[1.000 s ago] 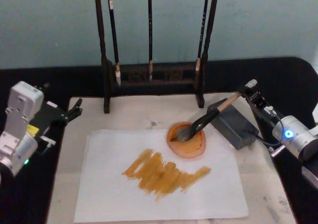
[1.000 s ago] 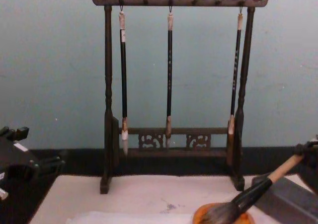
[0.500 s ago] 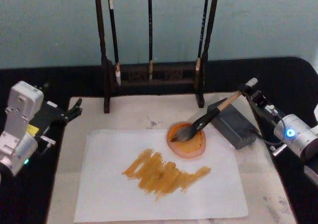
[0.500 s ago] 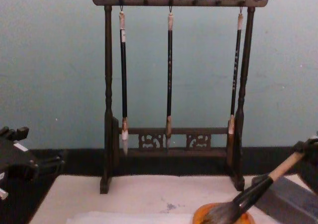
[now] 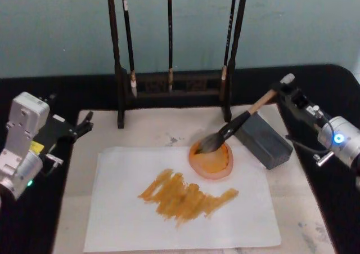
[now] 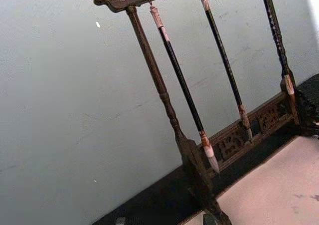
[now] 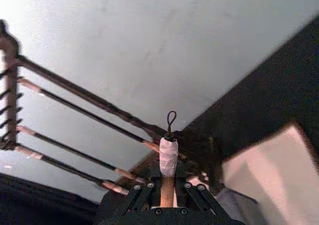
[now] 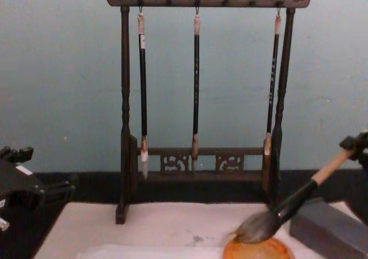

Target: Pick up the brush from the inkstone, write on the paper, then place the brush back to its original position.

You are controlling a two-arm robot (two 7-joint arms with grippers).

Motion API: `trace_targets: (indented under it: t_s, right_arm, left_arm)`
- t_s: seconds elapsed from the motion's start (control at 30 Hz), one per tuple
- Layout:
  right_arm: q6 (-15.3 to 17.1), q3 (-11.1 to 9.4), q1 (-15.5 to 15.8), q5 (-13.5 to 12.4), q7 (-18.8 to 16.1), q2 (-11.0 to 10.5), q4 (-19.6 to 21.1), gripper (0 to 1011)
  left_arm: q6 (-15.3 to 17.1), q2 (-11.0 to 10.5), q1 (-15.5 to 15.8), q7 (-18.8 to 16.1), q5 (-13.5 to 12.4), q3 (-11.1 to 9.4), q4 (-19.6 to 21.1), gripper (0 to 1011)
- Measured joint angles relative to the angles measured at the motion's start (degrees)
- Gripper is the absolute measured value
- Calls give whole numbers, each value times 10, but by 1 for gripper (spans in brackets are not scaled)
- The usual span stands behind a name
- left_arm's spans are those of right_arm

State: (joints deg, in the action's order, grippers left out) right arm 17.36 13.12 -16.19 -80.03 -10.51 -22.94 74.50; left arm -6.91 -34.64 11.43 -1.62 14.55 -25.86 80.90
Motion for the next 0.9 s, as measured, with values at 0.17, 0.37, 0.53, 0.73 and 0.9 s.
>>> trace_targets:
  t_s: [0.17,0.37,0.53,0.73,0.9]
  right_arm:
    - [-1,14,-2,7,-12,-20,34,168]
    - [-17,42,-10,43,-32,-44,75,168]
    - [-33,79,-22,92,-51,-65,116,168]
    - [-40,112,-32,132,-59,-90,164,168]
    - [-43,144,-42,172,-77,-117,209,168]
  left_arm:
    - [0,0,0,0,0,0,0,1010]
    - [0,0,0,0,0,0,0,1010]
    - [0,0,0,0,0,0,0,1010]
    - [0,0,0,0,0,0,0,1010]
    - [0,0,0,0,0,0,0,1009]
